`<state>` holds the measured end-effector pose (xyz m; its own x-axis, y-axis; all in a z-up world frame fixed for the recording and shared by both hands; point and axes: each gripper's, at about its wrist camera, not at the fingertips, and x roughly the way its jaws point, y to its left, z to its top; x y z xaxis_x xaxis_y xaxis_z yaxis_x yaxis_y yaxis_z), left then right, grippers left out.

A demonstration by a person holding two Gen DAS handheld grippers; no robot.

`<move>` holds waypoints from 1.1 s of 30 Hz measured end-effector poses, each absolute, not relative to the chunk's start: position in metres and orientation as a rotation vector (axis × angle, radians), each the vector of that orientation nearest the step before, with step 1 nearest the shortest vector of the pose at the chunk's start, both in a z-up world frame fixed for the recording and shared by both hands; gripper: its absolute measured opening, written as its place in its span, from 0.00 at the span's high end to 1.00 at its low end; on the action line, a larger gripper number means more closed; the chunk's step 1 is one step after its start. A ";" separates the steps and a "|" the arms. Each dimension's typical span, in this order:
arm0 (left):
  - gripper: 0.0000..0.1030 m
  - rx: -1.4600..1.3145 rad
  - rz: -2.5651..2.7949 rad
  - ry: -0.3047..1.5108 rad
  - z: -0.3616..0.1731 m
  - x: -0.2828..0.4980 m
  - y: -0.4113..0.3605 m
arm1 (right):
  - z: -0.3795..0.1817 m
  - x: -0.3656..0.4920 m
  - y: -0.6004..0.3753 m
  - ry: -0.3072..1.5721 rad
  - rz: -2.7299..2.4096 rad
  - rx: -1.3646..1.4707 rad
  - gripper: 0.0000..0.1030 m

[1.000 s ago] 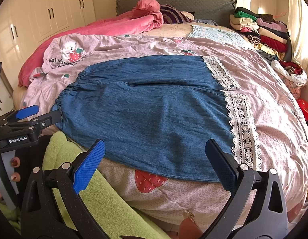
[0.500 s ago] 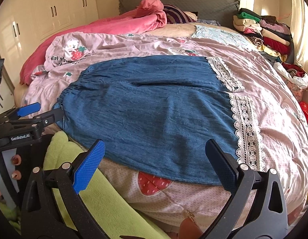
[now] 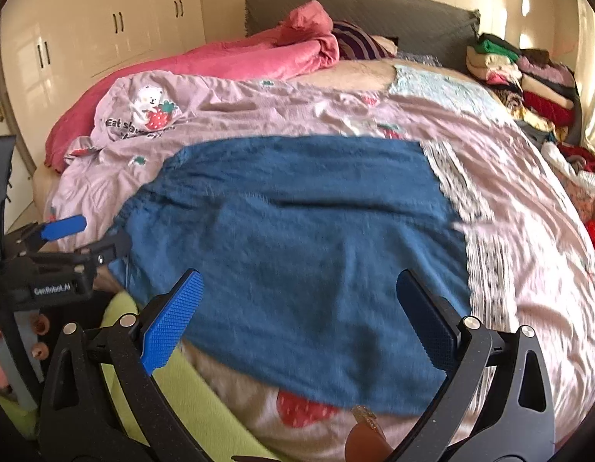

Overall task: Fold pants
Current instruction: 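Lower both grippers onto the pants waistband and close on it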

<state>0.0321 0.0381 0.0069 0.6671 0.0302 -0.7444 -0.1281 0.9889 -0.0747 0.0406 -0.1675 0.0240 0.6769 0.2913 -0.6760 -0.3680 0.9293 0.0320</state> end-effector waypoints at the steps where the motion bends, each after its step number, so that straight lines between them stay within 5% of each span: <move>1: 0.04 -0.125 0.094 0.839 0.006 0.036 0.040 | 0.026 0.046 -0.165 0.735 0.371 -0.116 0.08; 20: 0.04 -0.188 0.183 0.866 0.005 0.135 0.114 | 0.026 0.179 -0.113 0.767 0.438 -0.233 0.08; 33: 0.04 -0.177 0.145 1.008 -0.053 0.231 0.159 | -0.013 0.276 -0.055 0.872 0.567 -0.382 0.08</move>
<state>0.2309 0.1590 -0.0531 0.5255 0.0392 -0.8499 -0.2026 0.9760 -0.0803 0.2761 -0.0553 -0.0126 0.5121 0.3081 -0.8018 -0.6084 0.7890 -0.0854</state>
